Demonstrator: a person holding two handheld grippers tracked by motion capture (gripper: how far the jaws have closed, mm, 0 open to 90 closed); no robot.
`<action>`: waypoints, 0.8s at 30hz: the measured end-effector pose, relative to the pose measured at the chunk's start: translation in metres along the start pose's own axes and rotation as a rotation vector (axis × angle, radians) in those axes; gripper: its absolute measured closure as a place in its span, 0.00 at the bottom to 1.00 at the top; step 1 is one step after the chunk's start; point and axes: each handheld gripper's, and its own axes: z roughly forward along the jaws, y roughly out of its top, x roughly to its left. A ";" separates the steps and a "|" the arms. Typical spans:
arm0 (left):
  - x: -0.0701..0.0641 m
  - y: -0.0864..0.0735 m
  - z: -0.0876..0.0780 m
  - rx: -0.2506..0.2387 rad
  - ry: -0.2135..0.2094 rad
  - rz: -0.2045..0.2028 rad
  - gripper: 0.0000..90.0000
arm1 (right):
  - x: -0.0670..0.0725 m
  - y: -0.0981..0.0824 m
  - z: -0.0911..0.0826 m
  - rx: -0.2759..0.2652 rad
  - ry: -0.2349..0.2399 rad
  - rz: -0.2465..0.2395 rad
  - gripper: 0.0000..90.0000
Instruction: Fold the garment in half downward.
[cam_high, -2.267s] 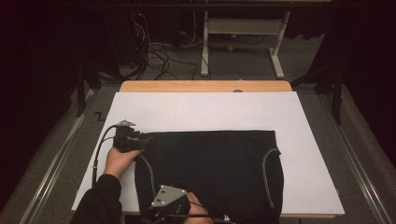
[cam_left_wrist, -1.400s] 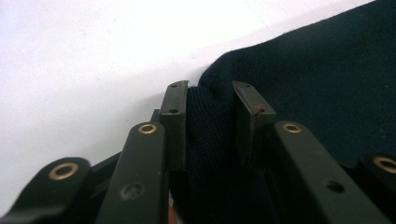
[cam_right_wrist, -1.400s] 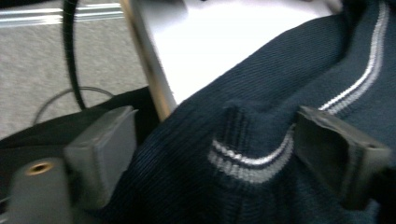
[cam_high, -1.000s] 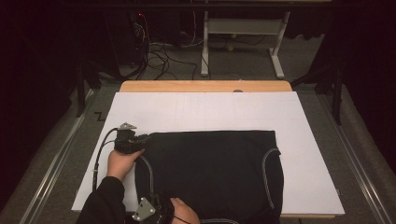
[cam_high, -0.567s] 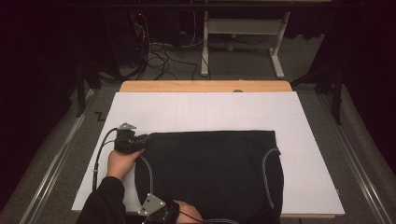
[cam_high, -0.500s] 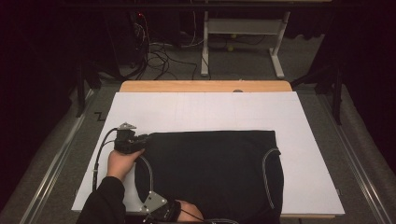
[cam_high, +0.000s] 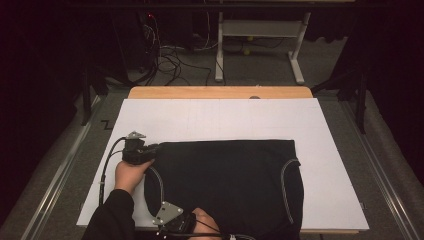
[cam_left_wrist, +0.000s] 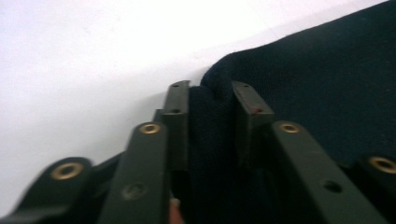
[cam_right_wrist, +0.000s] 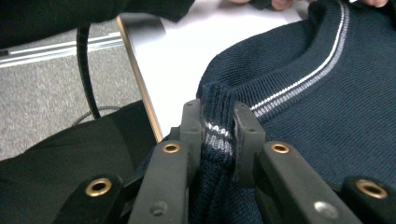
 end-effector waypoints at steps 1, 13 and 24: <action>-0.001 0.000 0.000 -0.001 0.001 0.006 0.80 | 0.000 0.000 -0.001 -0.005 -0.001 0.000 0.88; -0.006 0.009 -0.012 -0.118 -0.012 -0.100 0.82 | -0.007 0.004 -0.024 -0.099 -0.022 0.017 0.88; -0.017 0.043 -0.036 -0.179 0.013 -0.083 0.82 | -0.019 0.026 -0.048 -0.170 -0.057 -0.003 0.88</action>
